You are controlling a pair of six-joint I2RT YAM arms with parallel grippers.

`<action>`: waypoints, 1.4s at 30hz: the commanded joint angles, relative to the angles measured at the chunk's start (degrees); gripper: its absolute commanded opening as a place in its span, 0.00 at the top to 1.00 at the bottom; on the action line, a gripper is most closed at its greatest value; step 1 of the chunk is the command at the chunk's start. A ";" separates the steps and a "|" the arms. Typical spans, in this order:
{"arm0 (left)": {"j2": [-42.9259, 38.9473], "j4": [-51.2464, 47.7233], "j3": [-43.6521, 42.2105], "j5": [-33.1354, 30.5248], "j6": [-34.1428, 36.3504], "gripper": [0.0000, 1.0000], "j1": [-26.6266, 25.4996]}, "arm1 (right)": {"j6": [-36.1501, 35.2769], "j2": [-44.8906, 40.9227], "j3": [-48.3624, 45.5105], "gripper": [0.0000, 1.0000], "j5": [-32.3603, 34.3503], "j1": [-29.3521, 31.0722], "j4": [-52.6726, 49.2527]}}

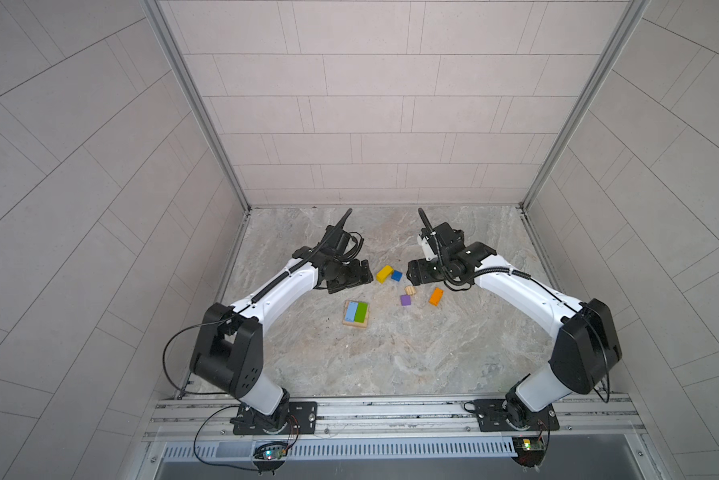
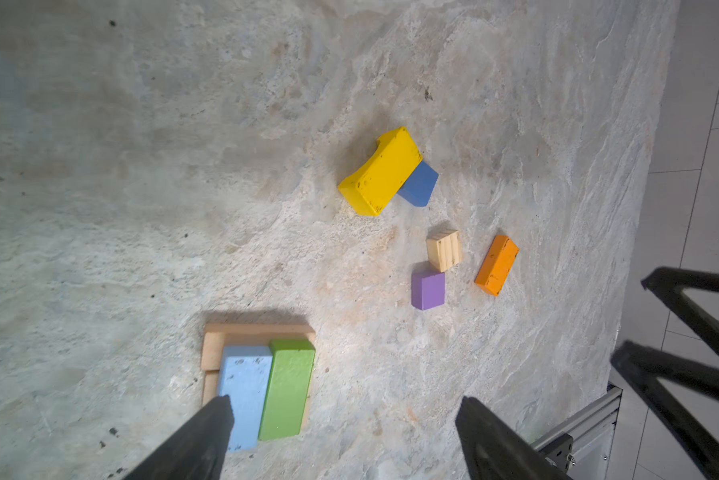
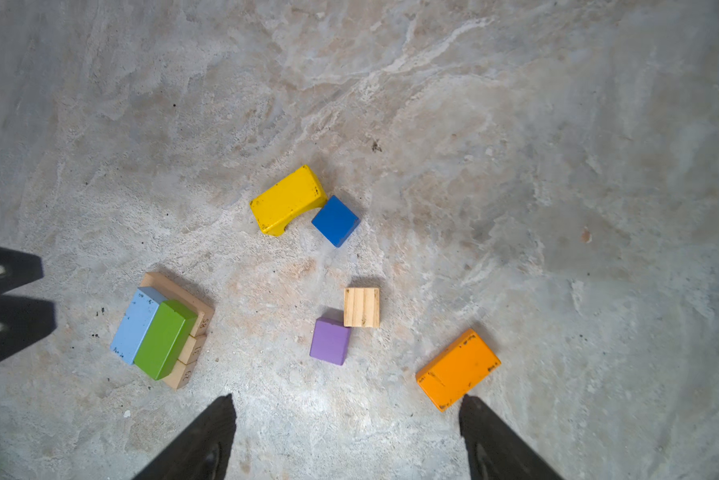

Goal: Build the wood block tower
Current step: 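Raise both grippers away from the stack toward the loose blocks, then grasp the yellow arch block with the left gripper while right gripper hovers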

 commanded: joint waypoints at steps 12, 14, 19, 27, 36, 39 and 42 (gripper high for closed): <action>19.24 -9.51 23.40 -16.49 -23.93 0.05 -7.00 | 3.29 -12.69 -11.08 0.14 2.45 -1.18 0.05; 21.80 -12.91 27.84 -18.01 -26.44 0.04 -7.47 | 3.24 -14.42 -12.82 0.14 2.62 -1.35 1.40; 26.94 -16.04 34.55 -17.02 -33.65 0.03 -7.66 | 3.64 -17.83 -15.59 0.14 2.80 -2.35 2.94; 32.47 -18.49 39.87 -15.71 -40.77 0.02 -7.83 | 3.81 -19.68 -17.28 0.14 2.50 -3.52 3.46; 37.38 -22.25 45.19 -15.35 -39.59 0.03 -8.18 | 3.63 -20.57 -18.47 0.14 1.74 -4.60 4.08; 38.39 -22.02 45.28 -14.81 -39.92 0.03 -8.53 | 3.64 -20.57 -18.71 0.14 1.49 -4.93 4.35; 39.38 -21.50 45.35 -14.30 -40.37 0.02 -8.66 | 3.69 -20.88 -18.84 0.14 1.32 -5.17 4.43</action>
